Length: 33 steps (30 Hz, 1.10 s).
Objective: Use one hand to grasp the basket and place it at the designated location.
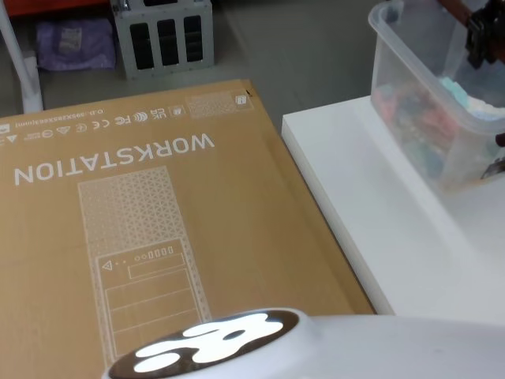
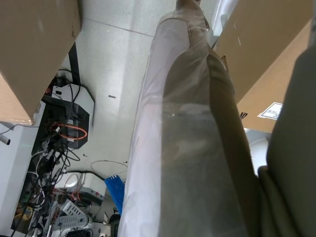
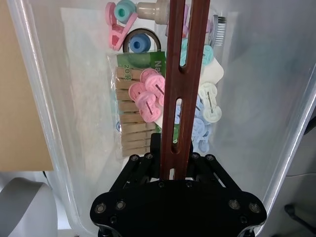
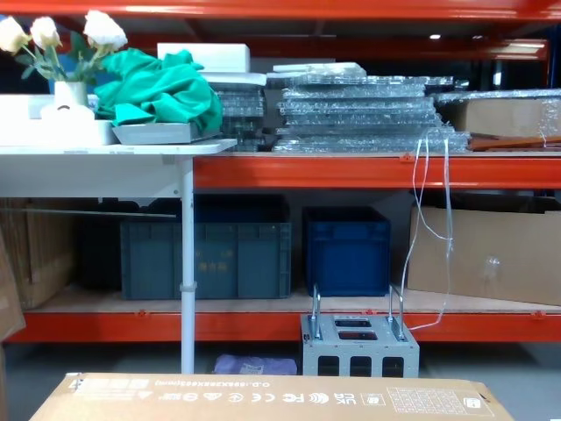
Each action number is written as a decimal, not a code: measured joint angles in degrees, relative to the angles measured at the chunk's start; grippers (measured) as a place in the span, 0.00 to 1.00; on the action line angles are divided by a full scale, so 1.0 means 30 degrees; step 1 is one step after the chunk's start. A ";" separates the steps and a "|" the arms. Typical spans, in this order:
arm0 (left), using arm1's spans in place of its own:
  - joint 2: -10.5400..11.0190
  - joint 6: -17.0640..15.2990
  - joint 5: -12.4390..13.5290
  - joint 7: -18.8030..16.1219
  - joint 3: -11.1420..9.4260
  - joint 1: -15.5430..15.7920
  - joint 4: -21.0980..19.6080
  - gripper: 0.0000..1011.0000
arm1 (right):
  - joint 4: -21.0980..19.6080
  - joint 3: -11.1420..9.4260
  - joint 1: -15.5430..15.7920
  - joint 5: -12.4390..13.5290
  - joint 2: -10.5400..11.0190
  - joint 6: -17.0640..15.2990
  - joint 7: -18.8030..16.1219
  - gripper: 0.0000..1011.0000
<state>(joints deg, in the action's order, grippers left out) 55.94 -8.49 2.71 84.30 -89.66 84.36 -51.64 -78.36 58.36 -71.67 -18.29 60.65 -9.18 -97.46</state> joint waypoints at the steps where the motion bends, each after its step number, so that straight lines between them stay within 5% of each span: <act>1: 0.0000 0.0000 -0.0002 0.0000 0.0000 0.0000 -0.0003 0.00 | -0.0010 0.0048 -0.0187 -0.0092 -0.0102 0.0049 -0.0058 0.23; 13: -0.0001 -0.0001 -0.0004 0.0000 0.0000 0.0000 -0.0010 0.00 | 0.0531 0.0727 -0.1116 -0.0208 -0.1630 0.1595 -0.0129 0.23; 33: 0.0000 -0.0001 -0.0004 0.0000 0.0000 0.0000 -0.0002 0.00 | 0.1500 0.2131 -0.2745 -0.0075 -0.5561 0.5058 0.0227 0.23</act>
<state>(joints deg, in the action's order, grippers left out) 55.94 -8.49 2.70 84.30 -89.66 84.36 -51.65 -73.86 64.76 -79.91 -18.51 43.96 6.00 -96.78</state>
